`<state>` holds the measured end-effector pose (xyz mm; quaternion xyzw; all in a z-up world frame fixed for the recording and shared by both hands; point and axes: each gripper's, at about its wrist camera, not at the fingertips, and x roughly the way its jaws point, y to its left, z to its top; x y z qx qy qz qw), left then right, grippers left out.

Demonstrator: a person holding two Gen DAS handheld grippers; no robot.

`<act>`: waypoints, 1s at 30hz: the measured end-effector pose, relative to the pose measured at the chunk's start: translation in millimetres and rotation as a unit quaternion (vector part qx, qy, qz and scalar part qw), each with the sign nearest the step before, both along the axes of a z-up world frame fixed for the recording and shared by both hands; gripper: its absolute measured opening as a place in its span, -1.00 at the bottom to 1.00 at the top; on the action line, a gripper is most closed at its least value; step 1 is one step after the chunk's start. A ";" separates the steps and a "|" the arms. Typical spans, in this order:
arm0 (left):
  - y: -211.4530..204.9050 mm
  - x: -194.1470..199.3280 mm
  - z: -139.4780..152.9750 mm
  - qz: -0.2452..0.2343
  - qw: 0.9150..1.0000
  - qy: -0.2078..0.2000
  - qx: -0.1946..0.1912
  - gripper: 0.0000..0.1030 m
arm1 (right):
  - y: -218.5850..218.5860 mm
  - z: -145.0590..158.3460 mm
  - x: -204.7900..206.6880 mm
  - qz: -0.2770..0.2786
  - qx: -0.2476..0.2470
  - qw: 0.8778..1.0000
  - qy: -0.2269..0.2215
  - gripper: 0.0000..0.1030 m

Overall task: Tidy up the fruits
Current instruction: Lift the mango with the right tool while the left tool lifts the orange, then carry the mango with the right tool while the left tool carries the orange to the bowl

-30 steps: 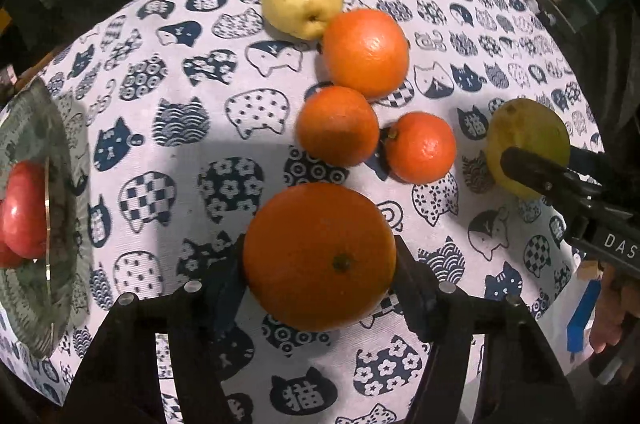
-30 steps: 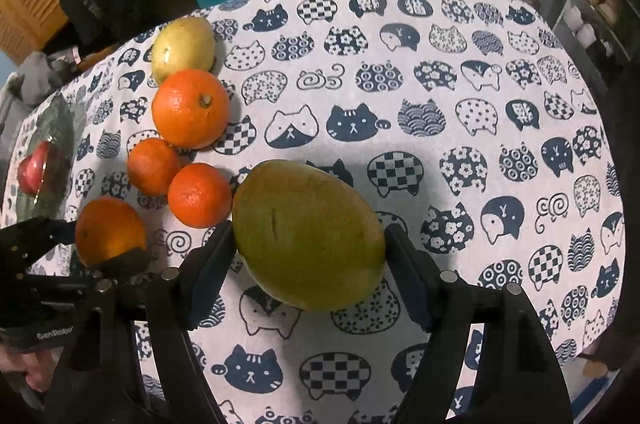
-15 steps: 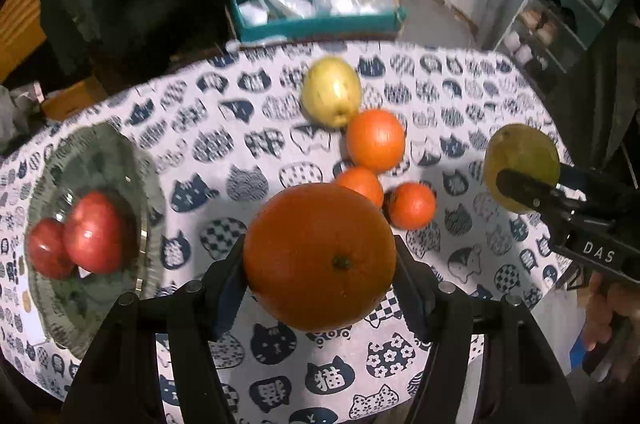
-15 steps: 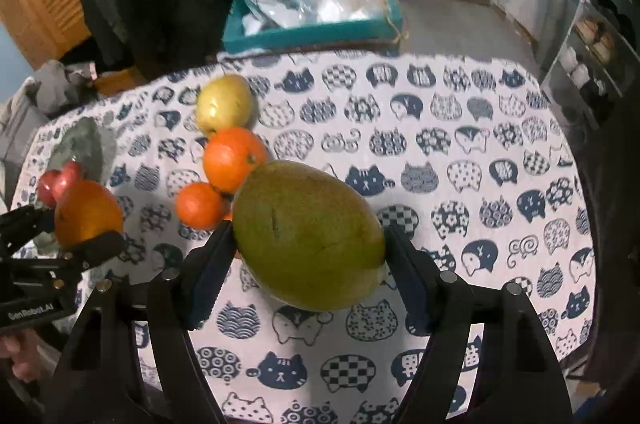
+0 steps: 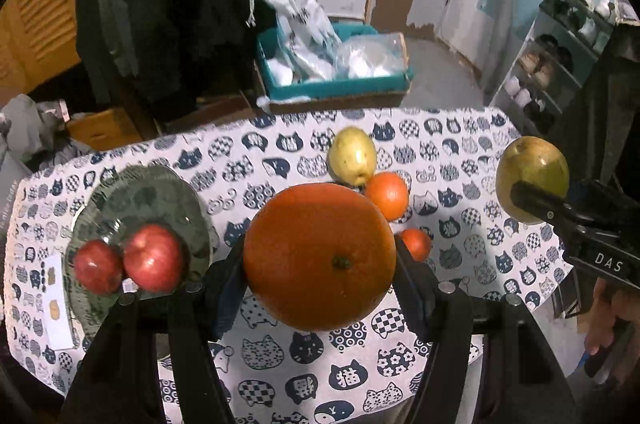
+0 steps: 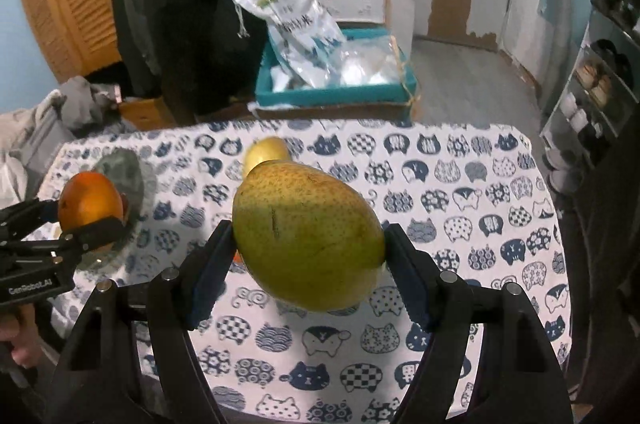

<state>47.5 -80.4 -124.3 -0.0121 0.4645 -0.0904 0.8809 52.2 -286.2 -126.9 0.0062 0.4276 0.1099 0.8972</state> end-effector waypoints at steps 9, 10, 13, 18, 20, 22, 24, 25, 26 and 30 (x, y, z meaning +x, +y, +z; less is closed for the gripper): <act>16.0 -10.1 29.6 0.008 0.999 -0.038 -0.005 0.31 | 19.0 25.7 -1.6 0.023 0.021 0.999 -0.023 0.46; 18.0 -11.1 31.9 0.009 0.999 -0.042 -0.004 0.31 | 22.3 28.1 -1.1 0.026 0.022 0.999 -0.025 0.46; 25.2 -13.2 39.0 0.014 0.999 -0.052 -0.002 0.31 | 30.1 32.9 -0.7 0.033 0.025 0.999 -0.030 0.46; 37.5 -17.7 47.1 0.023 0.998 -0.065 0.001 0.31 | 45.5 40.6 3.2 0.045 0.030 0.998 -0.037 0.46; 43.5 -18.8 49.2 0.028 0.997 -0.069 0.001 0.31 | 51.8 43.3 5.3 0.051 0.033 0.997 -0.039 0.46; 49.6 -20.1 50.7 0.033 0.997 -0.072 0.002 0.31 | 59.0 45.1 6.6 0.056 0.033 0.997 -0.040 0.46; 57.6 -20.7 51.2 0.040 0.997 -0.073 0.001 0.31 | 67.0 46.9 8.6 0.062 0.034 0.997 -0.041 0.46; 61.8 -21.1 51.0 0.043 0.996 -0.073 0.000 0.31 | 71.0 47.9 9.5 0.064 0.035 0.996 -0.041 0.46; 64.8 -21.3 50.9 0.046 0.996 -0.074 0.000 0.31 | 75.4 48.9 10.5 0.068 0.035 0.996 -0.041 0.46; 82.6 -22.6 48.7 0.063 0.995 -0.077 0.004 0.31 | 94.3 53.3 13.9 0.080 0.038 0.995 -0.043 0.46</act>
